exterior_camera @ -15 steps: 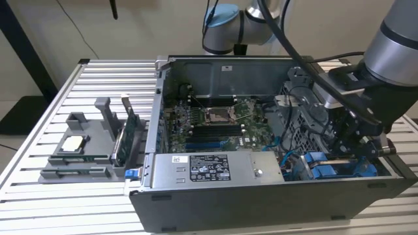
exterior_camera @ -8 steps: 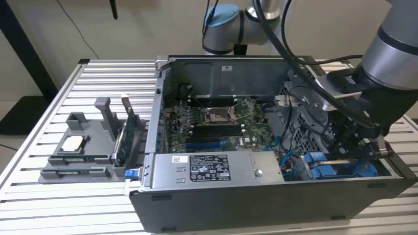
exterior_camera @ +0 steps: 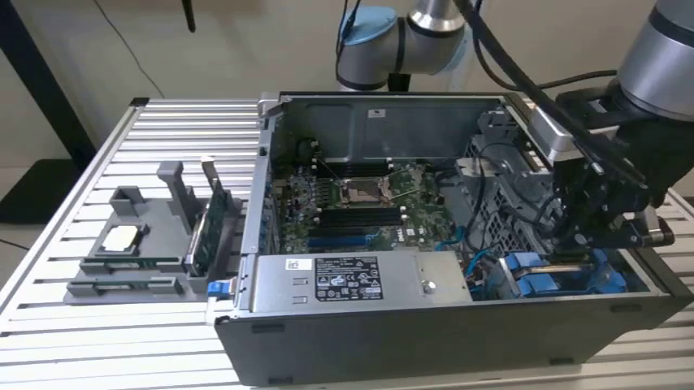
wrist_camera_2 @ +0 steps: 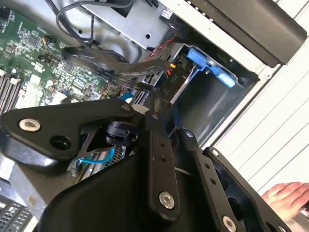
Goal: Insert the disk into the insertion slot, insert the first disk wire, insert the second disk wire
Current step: 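Insert the second disk wire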
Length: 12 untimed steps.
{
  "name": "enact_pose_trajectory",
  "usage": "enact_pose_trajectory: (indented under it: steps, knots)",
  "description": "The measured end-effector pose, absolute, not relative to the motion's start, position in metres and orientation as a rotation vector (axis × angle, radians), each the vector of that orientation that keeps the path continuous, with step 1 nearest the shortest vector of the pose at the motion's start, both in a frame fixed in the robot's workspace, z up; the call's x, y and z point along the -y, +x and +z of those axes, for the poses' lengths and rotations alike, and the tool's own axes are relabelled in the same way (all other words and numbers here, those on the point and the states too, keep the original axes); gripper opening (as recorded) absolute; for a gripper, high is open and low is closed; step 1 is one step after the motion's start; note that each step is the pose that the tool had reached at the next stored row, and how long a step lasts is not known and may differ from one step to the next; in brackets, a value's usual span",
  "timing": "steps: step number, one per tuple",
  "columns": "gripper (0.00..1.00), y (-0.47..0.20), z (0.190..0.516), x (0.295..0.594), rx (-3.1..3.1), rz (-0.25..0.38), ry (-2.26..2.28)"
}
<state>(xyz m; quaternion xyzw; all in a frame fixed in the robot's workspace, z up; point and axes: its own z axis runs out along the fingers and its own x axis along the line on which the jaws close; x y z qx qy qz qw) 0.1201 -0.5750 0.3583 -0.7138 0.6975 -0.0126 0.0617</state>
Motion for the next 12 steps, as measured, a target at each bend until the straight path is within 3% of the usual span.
enact_pose_trajectory:
  steps: [12]
  knots:
    - [0.24, 0.12, 0.38, 0.575, -2.114, -0.038, -2.153]
